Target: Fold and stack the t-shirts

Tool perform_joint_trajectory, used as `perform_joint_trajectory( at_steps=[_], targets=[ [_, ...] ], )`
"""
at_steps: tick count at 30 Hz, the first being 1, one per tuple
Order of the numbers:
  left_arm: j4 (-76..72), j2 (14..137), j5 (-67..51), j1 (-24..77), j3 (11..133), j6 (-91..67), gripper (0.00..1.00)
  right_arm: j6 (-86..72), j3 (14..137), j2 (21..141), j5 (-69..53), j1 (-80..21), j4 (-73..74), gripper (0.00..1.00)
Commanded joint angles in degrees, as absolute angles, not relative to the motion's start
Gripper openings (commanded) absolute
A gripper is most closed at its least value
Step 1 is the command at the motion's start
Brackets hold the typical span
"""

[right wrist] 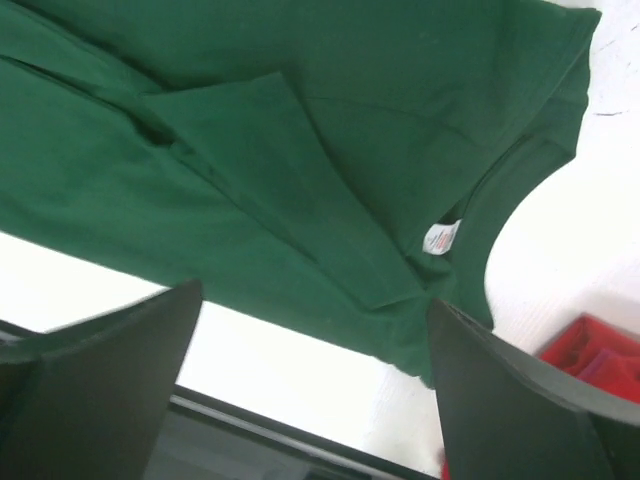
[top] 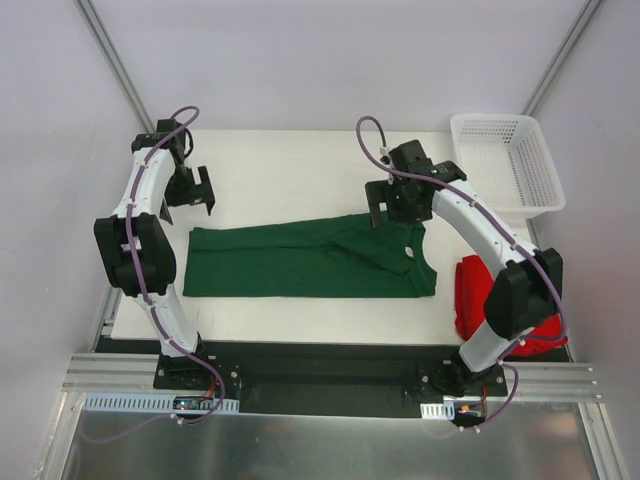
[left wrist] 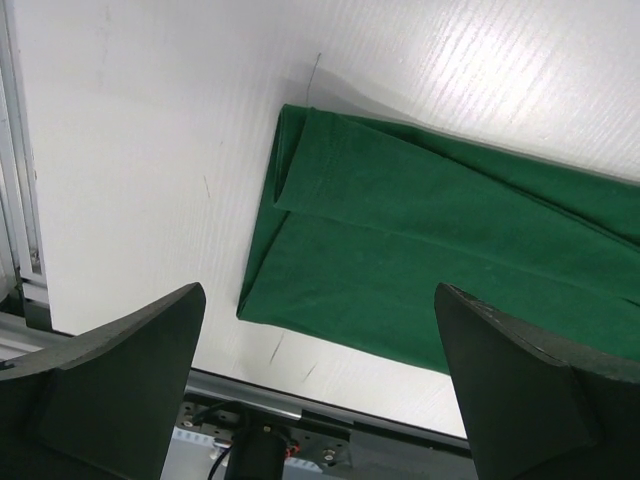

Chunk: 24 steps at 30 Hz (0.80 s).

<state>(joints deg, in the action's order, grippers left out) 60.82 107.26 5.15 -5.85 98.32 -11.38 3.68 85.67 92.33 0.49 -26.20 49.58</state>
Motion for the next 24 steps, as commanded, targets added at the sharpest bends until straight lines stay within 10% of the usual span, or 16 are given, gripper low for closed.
perform_joint_trajectory(
  at_steps=[1,6,24],
  targets=[
    [62.8,105.6,4.1,-4.8,96.9,-12.9,0.99,5.4,89.2,100.9,0.5,-26.3,44.0,0.96],
    [60.3,102.4,0.1,-4.7,93.6,-14.8,0.99,5.5,97.9,111.7,-3.6,-26.2,45.3,0.79],
    [59.8,101.3,-1.1,-4.6,91.2,-14.9,0.99,4.7,101.2,118.8,-11.2,-27.2,46.2,0.76]
  ],
)
